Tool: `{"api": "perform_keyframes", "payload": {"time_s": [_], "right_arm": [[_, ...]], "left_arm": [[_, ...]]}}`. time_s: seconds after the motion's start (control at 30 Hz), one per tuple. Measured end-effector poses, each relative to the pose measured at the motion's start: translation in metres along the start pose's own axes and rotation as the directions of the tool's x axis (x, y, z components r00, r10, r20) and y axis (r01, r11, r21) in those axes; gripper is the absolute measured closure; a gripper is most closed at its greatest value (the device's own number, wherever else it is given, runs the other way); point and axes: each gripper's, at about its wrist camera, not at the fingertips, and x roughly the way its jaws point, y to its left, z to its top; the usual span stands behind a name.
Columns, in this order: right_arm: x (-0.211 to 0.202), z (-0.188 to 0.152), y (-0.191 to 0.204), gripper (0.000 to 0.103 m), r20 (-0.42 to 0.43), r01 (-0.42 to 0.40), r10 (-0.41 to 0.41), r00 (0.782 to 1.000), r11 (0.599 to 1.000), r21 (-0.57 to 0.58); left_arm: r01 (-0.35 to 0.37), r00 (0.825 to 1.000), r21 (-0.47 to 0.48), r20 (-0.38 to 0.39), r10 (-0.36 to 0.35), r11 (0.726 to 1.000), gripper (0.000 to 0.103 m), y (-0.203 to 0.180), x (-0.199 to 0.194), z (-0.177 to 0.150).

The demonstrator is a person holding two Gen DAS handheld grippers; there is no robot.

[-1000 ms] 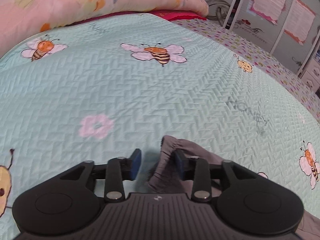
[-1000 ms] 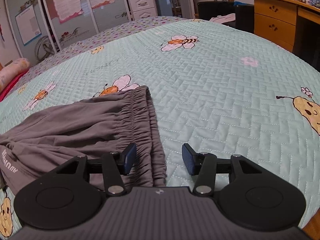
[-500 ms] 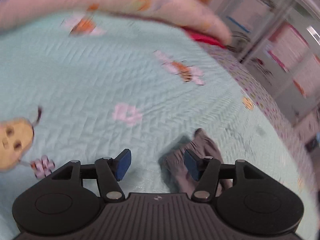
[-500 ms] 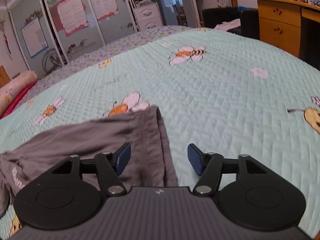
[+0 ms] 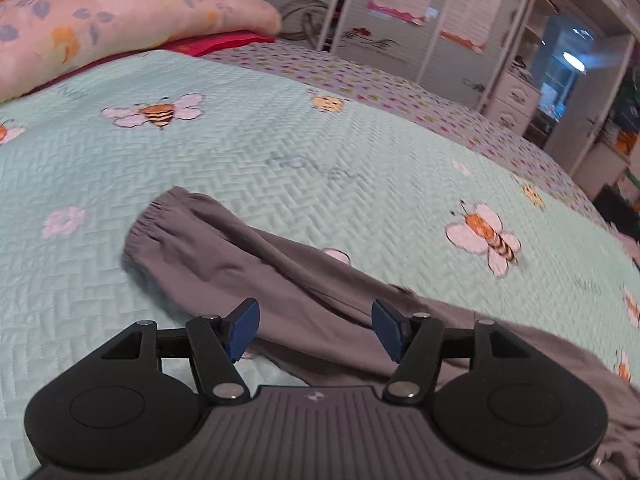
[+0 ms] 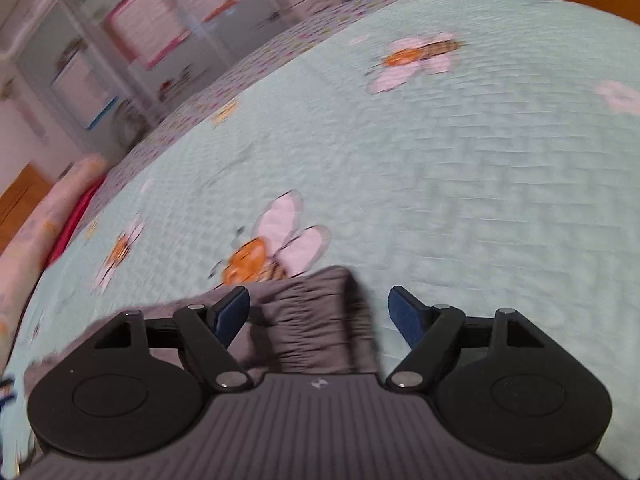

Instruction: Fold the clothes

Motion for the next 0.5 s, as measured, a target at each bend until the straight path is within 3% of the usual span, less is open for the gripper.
{"api": "perform_keyframes", "payload": {"time_s": [0.07,0.1,0.23,0.37,0.5], "right_arm": [[0.006,0.000,0.011,0.031,-0.034,-0.014,0.011,0.999,0.997,-0.071],[0.008,-0.001,0.017,0.042,-0.041,0.001,-0.005,0.999,0.994,-0.108],[0.009,-0.004,0.038,0.052,-0.031,0.051,-0.059,0.998,0.975,-0.219],[-0.003,-0.006,0.064,0.055,0.083,0.114,-0.091,0.992,0.932,-0.345],[-0.011,0.010,0.089,0.056,0.225,0.218,-0.128,0.966,0.868,-0.447]], "left_arm": [[0.010,1.000,0.023,-0.014,-0.010,1.000,0.038,-0.004,0.005,-0.006],[0.009,1.000,0.026,-0.022,-0.009,1.000,0.038,-0.005,0.006,-0.010],[0.011,0.999,0.017,-0.053,-0.010,1.000,0.038,-0.004,0.010,-0.024],[0.013,0.997,-0.009,-0.070,-0.014,1.000,0.038,0.001,0.012,-0.032],[0.015,0.997,-0.006,-0.070,-0.016,1.000,0.038,0.001,0.009,-0.034]]}}
